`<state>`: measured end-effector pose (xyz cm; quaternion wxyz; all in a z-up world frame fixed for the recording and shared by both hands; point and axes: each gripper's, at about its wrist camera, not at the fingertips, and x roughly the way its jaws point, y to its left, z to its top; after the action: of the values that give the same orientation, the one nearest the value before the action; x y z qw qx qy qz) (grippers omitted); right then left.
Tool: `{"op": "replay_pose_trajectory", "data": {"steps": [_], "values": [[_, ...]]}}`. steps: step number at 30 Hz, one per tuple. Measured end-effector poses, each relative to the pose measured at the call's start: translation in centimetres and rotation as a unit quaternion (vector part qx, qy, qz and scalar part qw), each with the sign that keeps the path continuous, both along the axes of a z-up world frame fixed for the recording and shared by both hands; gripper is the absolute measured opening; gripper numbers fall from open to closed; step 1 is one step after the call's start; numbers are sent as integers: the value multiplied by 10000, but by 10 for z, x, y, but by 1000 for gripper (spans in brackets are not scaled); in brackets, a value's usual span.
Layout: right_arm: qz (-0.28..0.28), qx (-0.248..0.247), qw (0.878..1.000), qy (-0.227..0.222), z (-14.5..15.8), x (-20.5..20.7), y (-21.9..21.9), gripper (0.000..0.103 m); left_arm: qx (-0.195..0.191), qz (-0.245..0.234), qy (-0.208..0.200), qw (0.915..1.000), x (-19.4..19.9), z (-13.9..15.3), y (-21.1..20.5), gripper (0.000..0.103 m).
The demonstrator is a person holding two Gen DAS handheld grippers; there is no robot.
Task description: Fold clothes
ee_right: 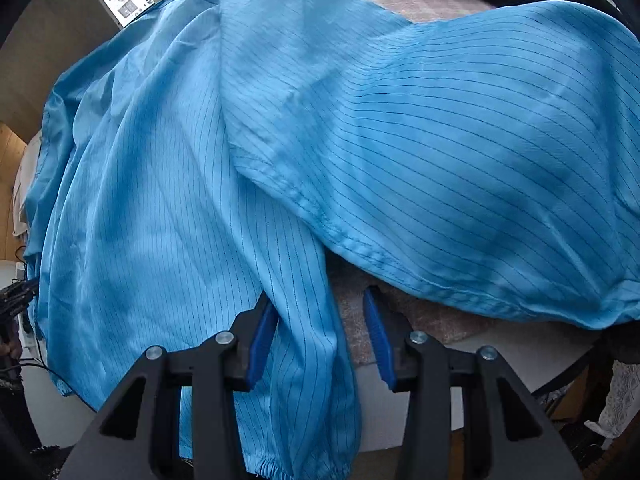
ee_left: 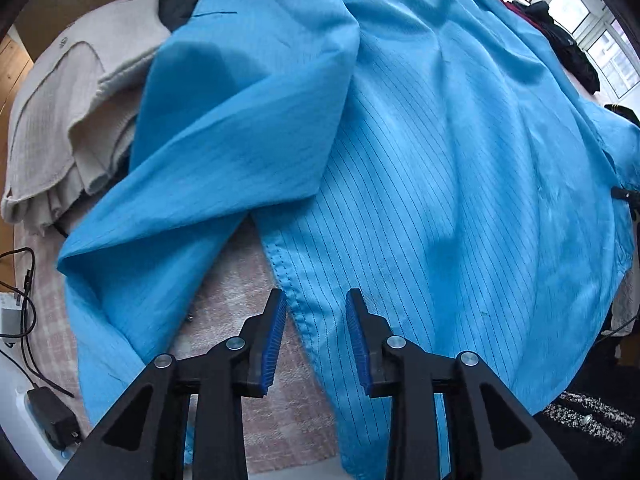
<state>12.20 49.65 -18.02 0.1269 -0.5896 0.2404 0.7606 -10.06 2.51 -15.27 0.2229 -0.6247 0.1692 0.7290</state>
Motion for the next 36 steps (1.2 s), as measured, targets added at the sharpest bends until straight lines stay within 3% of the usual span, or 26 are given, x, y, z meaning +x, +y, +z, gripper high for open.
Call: {"op": "replay_pose_trajectory", "data": {"steps": [3,8,11,14,15,16,17,18,21,23,26,29,34,36], "values": [[-261,-478,9977,392,6,13,11,43,-103,-170,60,9998,4,-1,5,33],[-878,-1392,9807,1056,10,36,38,42,-87,-198,-4,9998,5,-1,4,34],[-845,-1099,9873,770,4,18,39,42,-91,-218,-7,9997,7,0,4,35],[-446,-799,9938,633,3,-2,27,41,-107,-260,7,9996,9,0,4,37],[-297,-704,9953,598,3,-9,22,30,-113,-282,14,9995,10,0,4,37],[-147,-608,9965,563,2,-16,17,4,-115,-298,19,9995,11,1,4,38],[2,-511,9973,528,2,-23,13,3,-111,-308,21,9995,11,1,4,38],[159,-274,9984,473,5,-26,8,3,-99,-313,22,9995,12,1,3,38],[149,1050,9942,176,25,-21,18,2,-70,-334,49,9994,14,2,2,39],[-20,1478,9889,-148,29,-15,33,2,-53,-360,84,9993,15,2,0,40],[125,900,9948,-454,26,-17,36,5,-86,-316,123,9994,15,5,-4,40],[392,1178,9916,-359,53,-12,22,8,-154,-229,324,9991,13,17,-11,39],[544,1062,9923,340,110,-32,-1,15,-77,-230,1013,9946,1,61,-23,42],[771,824,9913,675,122,-63,-23,22,-77,-277,1186,9925,-5,71,-29,50]]}}
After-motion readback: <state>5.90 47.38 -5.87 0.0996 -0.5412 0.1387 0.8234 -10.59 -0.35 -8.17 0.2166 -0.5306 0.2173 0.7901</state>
